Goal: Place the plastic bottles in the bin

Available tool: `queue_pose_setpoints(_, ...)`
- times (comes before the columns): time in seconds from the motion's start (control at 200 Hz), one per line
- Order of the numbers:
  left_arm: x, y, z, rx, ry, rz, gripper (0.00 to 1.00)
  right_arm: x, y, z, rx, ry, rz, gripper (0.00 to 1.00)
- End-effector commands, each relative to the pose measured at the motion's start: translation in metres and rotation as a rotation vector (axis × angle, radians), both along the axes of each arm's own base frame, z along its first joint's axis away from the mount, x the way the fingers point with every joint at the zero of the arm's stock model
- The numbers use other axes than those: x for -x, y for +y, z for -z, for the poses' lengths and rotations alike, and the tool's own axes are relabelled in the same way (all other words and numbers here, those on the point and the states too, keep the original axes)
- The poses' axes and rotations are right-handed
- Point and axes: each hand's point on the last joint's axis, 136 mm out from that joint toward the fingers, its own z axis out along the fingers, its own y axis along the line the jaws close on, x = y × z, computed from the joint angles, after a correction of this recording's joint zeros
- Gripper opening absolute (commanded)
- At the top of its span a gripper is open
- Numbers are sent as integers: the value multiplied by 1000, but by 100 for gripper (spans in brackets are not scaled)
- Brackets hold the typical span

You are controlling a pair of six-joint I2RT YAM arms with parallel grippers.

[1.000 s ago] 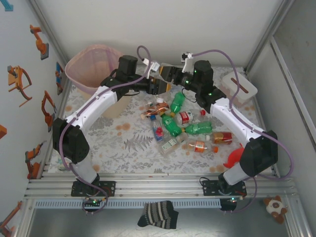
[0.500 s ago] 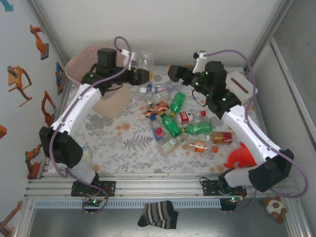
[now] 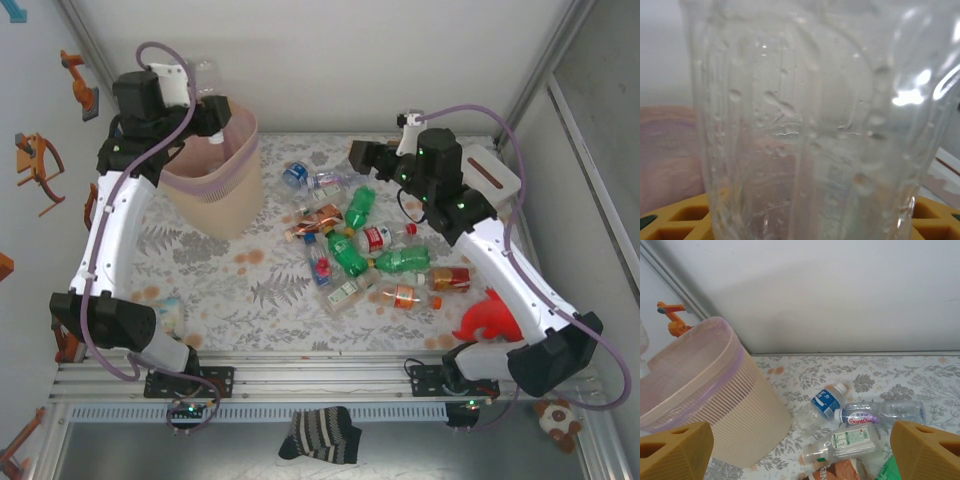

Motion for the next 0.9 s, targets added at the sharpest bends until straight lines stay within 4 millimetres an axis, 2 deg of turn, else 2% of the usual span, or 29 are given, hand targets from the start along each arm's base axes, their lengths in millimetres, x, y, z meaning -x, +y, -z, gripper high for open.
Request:
queue_pose_setpoints(0.0,-10,38,29,-151,94,-153,52,7,-10,-5,27,-16,27,90)
queue_pose_setpoints(0.145,-21,58,66,-226,209,-207,51,10,-15,-1,49,-6,42,90)
queue_pose_setpoints(0.461,-40,67,143,-307,431,-206,52,13,-21,11,71,19,60,90)
queue_pose_setpoints(0.706,-48,57,198,-310,590,-128,53,12,-20,16,79,28,62,90)
queue_pose_setpoints(0.891,-42,40,225,-269,703,-28,57,10,-19,17,80,32,59,90)
